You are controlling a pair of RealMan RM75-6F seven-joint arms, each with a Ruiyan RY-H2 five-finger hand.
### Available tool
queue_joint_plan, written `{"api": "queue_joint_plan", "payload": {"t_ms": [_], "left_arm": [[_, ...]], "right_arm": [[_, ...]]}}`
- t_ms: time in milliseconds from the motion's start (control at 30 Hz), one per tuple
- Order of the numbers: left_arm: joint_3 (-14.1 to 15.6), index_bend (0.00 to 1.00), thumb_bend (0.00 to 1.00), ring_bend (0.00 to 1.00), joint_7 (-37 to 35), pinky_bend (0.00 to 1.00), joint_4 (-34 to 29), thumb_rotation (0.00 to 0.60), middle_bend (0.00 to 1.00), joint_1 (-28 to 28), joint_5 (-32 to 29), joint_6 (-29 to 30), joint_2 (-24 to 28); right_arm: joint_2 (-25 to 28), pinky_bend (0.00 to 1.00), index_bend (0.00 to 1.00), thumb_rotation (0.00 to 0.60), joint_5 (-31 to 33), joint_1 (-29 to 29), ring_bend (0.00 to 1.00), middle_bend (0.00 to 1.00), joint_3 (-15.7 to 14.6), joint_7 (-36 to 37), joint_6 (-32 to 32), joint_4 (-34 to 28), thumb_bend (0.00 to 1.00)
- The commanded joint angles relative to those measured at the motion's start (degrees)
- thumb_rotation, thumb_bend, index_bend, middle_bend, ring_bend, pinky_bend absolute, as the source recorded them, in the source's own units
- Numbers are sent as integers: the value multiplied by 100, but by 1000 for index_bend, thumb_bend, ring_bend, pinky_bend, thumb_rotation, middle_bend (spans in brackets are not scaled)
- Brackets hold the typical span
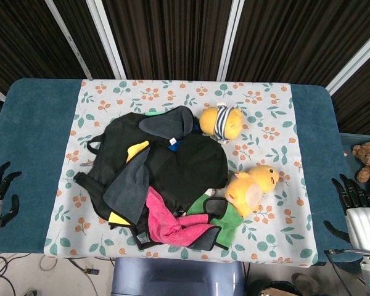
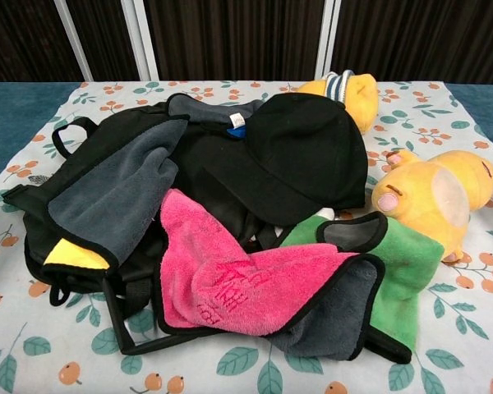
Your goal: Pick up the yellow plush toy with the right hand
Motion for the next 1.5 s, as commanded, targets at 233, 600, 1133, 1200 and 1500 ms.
{"api": "queue_joint_plan", "payload": {"t_ms": [233,600,1133,1200,1500], "left_arm": [[-11,210,590,96,-3,0,-37,600,58,2,-37,-12,9],[-34,210,590,96,5,0,-112,600,58,30,-106,12,2],[-66,210,590,95,-109,0,-118,600,59,58,-153,38,22],[-67,210,590,96,-116,0,-105,600,59,58,-143,45,17],[-92,210,590,96,-136,0,-68,600,60,66,-151,81,-8]], "right_arm": [[-75,190,0,600,-44,50,97,22,-18,-6,-94,104,205],[-48,190,5,600,-558,368,91,23,15,-286,-174,60,204],[-282,190,0,600,-1038,1599,90,23,267,-973,-1366,23,204],[-355,190,0,600,-1046,1706,90,23,247,-1079,-1527,59,204],[-702,190,0,600,-995,2163,69,18,79,-1523,-2377,287,205]]}}
